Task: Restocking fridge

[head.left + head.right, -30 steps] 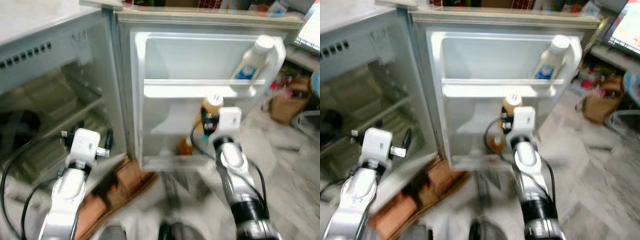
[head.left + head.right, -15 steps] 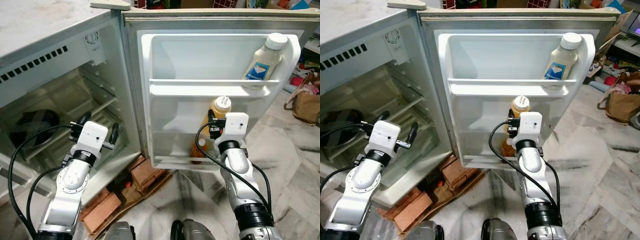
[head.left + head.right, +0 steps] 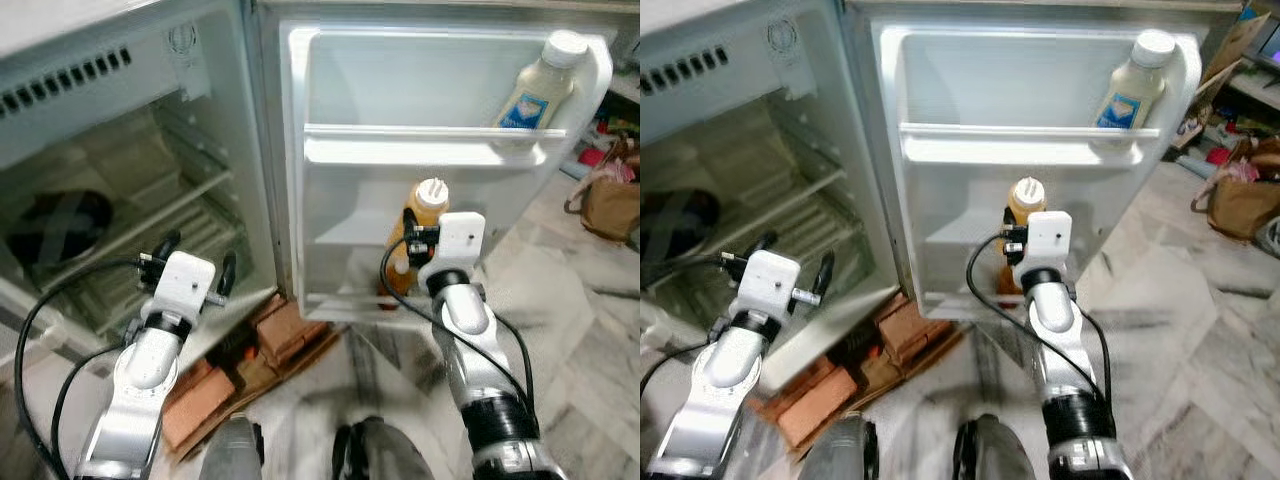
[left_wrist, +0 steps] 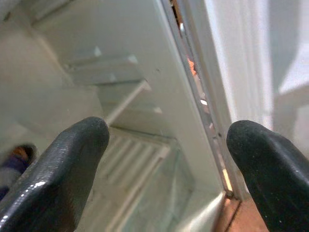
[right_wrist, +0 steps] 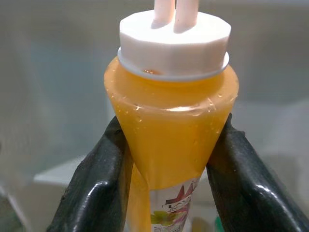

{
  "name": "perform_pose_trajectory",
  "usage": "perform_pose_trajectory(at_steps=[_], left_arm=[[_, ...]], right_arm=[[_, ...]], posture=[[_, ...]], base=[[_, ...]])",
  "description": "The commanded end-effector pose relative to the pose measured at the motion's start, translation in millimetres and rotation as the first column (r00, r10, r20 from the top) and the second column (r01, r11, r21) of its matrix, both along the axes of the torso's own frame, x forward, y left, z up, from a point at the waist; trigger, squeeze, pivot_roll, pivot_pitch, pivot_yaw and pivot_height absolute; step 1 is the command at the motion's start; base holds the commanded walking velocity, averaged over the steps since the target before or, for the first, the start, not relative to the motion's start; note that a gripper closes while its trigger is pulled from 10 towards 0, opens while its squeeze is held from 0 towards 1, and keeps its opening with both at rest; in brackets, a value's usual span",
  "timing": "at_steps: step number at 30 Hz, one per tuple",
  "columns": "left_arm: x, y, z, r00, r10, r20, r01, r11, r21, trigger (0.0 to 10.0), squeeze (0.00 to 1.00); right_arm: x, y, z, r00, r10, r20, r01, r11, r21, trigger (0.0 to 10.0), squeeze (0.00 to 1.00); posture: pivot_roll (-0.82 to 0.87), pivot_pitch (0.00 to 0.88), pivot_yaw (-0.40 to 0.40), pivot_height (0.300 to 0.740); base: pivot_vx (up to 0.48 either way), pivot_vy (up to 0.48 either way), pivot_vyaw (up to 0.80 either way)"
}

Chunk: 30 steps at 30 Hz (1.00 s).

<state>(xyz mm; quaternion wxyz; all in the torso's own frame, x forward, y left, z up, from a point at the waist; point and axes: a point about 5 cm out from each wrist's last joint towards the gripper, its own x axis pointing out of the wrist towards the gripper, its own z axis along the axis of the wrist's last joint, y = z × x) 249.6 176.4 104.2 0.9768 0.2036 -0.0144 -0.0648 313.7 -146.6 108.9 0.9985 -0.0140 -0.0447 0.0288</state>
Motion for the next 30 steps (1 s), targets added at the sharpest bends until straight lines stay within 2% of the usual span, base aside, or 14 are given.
perform_pose_trajectory(at_steps=[1,12,23,30], left_arm=[[-2.8,0.0,0.6,1.000,0.009,0.006,-0.009,1.000,-0.001,10.0,0.00],[-7.9,3.5,3.1,0.999,0.033,0.005,-0.033,0.999,-0.014,10.0,0.00],[-3.0,11.7,12.0,0.998,0.058,0.032,-0.058,0.998,-0.002,10.0,0.00],[-5.9,8.9,11.5,0.999,0.048,0.027,-0.047,0.999,-0.004,10.0,0.00]], right_arm=[[0.4,-0.3,-0.8,1.000,0.007,-0.001,-0.007,1.000,-0.006,10.0,0.00],[4.6,-10.7,-2.1,1.000,-0.008,-0.014,0.007,0.999,-0.053,10.0,0.00],[8.6,-0.7,0.2,1.000,0.022,-0.002,-0.022,0.999,-0.043,10.0,0.00],[6.6,0.0,-1.9,0.999,0.040,-0.009,-0.041,0.998,-0.046,10.0,0.00]], posture=[[0.16,0.129,-0.062,0.621],[0.17,0.152,-0.070,0.617],[0.16,0.175,-0.063,0.617],[0.17,0.179,-0.068,0.617]], base=[[0.000,0.000,0.00],[0.000,0.000,0.00],[0.000,0.000,0.00],[0.370,0.000,0.00]])
